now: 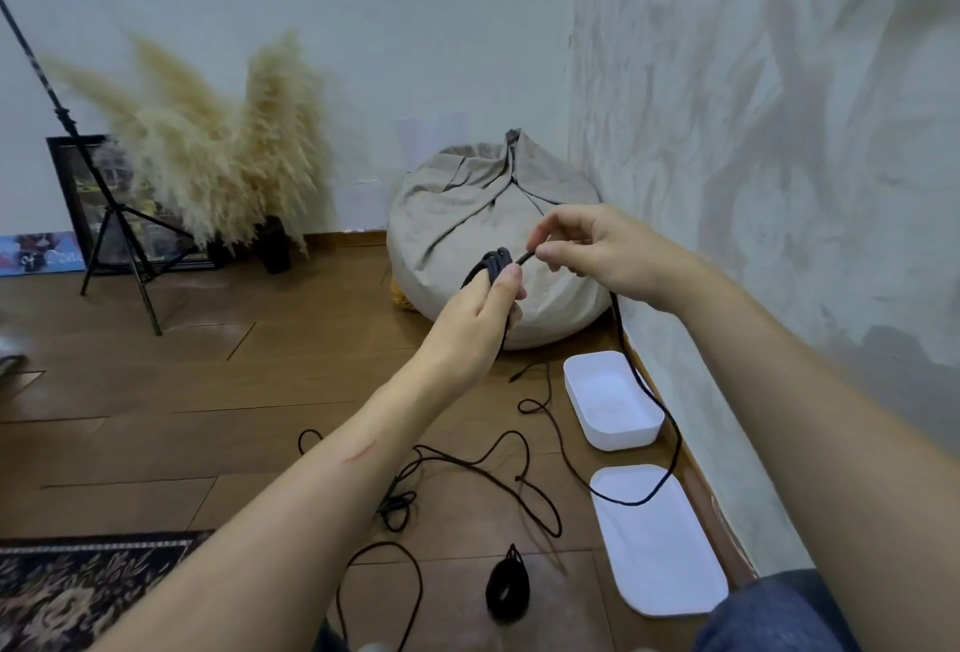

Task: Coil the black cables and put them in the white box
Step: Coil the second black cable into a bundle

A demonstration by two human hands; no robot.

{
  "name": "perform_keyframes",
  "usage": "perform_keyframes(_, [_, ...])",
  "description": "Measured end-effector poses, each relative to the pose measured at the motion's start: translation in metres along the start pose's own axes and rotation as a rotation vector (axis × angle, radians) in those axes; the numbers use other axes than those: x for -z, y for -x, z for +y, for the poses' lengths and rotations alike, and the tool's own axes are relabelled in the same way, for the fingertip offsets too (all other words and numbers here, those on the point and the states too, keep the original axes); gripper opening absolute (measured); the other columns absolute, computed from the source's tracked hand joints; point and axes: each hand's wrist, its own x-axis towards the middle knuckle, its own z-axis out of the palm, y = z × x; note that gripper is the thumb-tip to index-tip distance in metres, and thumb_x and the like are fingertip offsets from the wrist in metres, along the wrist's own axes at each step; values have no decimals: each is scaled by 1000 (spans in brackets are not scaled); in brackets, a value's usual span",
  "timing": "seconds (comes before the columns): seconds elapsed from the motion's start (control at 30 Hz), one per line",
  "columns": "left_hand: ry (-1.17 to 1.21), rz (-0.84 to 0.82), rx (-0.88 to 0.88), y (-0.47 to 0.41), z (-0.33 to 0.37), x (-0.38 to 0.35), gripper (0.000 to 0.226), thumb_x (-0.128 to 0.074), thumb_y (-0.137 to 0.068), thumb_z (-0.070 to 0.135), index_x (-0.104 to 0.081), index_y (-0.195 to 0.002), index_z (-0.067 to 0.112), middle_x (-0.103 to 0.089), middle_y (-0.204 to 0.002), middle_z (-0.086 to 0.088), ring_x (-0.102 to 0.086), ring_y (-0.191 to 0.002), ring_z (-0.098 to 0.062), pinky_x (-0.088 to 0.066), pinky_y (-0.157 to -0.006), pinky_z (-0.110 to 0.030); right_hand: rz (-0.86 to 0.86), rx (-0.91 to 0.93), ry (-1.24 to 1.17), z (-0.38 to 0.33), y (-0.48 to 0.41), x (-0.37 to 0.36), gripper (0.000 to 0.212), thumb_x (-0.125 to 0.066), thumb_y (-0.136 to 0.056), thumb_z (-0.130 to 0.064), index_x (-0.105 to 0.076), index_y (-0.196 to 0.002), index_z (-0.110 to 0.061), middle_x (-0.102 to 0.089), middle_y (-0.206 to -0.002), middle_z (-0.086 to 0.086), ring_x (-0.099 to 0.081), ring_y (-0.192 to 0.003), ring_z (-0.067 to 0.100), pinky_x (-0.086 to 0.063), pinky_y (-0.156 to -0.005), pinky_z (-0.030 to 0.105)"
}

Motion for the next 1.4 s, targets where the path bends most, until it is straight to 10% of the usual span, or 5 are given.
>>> perform_keyframes(0.6, [179, -86, -64, 7, 23, 3, 48, -34, -99, 54, -60, -99, 13, -54, -76, 3, -49, -71, -15, -41, -75, -42, 158, 62, -286, -1, -8, -11, 12, -67, -95, -16, -75, -103, -17, -69, -80, -15, -58, -80, -2, -46, -79, 15])
perform_keyframes(1.03, [269, -171, -176, 13, 44, 15, 43, -33, -107, 41, -57, -105, 5, -52, -73, 7, -48, -71, -13, -45, -74, -28, 206, 1, -466, 5, -10, -21, 20, -61, -99, -23, -68, -111, -8, -68, -99, 19, -63, -89, 22, -51, -86, 44])
perform_keyframes(1.4, [412, 58, -176, -4, 42, 21, 38, -37, -109, 40, -54, -105, 6, -51, -70, 5, -48, -64, -10, -41, -62, -25, -107, -191, -518, 10, -6, -71, 25, -41, -109, -19, -57, -127, -12, -63, -97, 12, -63, -86, 18, -56, -81, 35])
